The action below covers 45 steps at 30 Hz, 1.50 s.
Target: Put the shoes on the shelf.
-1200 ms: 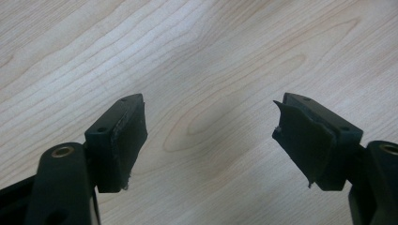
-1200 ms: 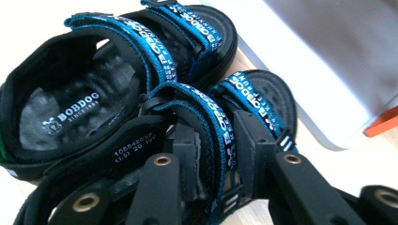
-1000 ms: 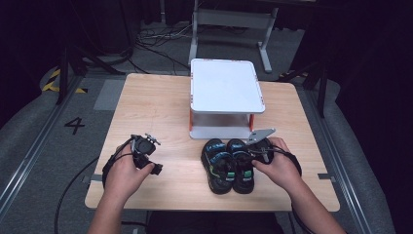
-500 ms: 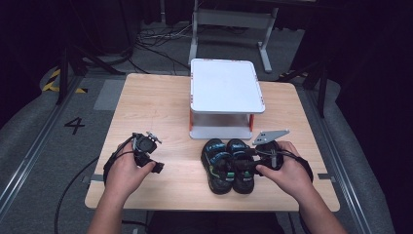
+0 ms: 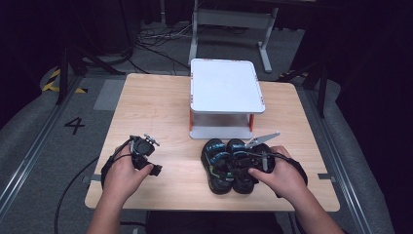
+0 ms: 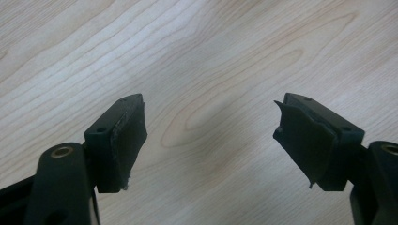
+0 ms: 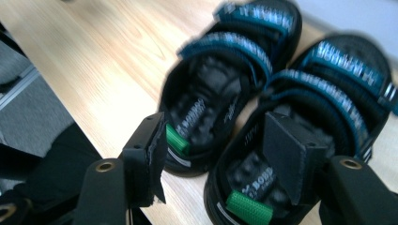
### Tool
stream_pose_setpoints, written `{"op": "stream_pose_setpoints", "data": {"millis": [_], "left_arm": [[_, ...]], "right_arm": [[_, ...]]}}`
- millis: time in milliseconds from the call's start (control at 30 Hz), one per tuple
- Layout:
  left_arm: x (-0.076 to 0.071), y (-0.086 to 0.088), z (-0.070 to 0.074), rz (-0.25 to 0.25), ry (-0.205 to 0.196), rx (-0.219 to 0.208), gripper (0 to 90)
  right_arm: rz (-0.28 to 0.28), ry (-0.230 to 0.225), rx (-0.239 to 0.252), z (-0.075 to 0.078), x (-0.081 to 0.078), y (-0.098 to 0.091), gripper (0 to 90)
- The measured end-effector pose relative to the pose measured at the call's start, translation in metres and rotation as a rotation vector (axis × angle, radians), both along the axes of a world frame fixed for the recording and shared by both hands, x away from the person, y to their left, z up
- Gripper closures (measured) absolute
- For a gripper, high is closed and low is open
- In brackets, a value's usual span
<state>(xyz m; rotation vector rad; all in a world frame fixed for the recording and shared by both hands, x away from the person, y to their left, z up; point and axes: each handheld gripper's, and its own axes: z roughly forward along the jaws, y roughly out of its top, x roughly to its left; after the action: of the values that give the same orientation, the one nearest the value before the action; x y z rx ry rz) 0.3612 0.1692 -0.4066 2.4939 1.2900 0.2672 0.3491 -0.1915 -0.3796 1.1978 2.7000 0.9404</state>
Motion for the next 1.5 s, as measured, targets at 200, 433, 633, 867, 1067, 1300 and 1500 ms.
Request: {"op": "stream_pose_setpoints", "data": {"millis": [200, 433, 633, 867, 1067, 1300, 1500], "left_arm": [[-0.007, 0.005, -0.003, 0.016, 0.008, 0.002, 24.0], [-0.018, 0.013, -0.005, 0.044, 0.019, 0.009, 24.0], [-0.024, 0.018, -0.005, 0.059, 0.018, 0.008, 24.0], [-0.027, 0.018, -0.006, 0.059, 0.025, 0.015, 23.9], [-0.028, 0.016, -0.006, 0.049, 0.023, 0.013, 23.9], [-0.024, 0.014, 0.0, 0.022, 0.012, -0.005, 23.9], [-0.016, 0.019, 0.006, 0.016, -0.013, -0.012, 23.7]], "right_arm": [[-0.017, 0.053, -0.037, -0.014, 0.01, 0.012, 38.5], [-0.026, 0.095, -0.068, -0.017, 0.016, 0.019, 42.0], [-0.069, 0.111, -0.048, -0.007, 0.018, 0.016, 42.4], [-0.116, 0.064, -0.095, -0.006, 0.017, 0.021, 48.2], [-0.144, 0.092, -0.093, -0.003, 0.011, 0.02, 48.6], [-0.225, 0.121, -0.08, -0.001, 0.015, 0.022, 51.7], [-0.277, 0.133, -0.202, -0.019, 0.023, 0.03, 54.8]]}}
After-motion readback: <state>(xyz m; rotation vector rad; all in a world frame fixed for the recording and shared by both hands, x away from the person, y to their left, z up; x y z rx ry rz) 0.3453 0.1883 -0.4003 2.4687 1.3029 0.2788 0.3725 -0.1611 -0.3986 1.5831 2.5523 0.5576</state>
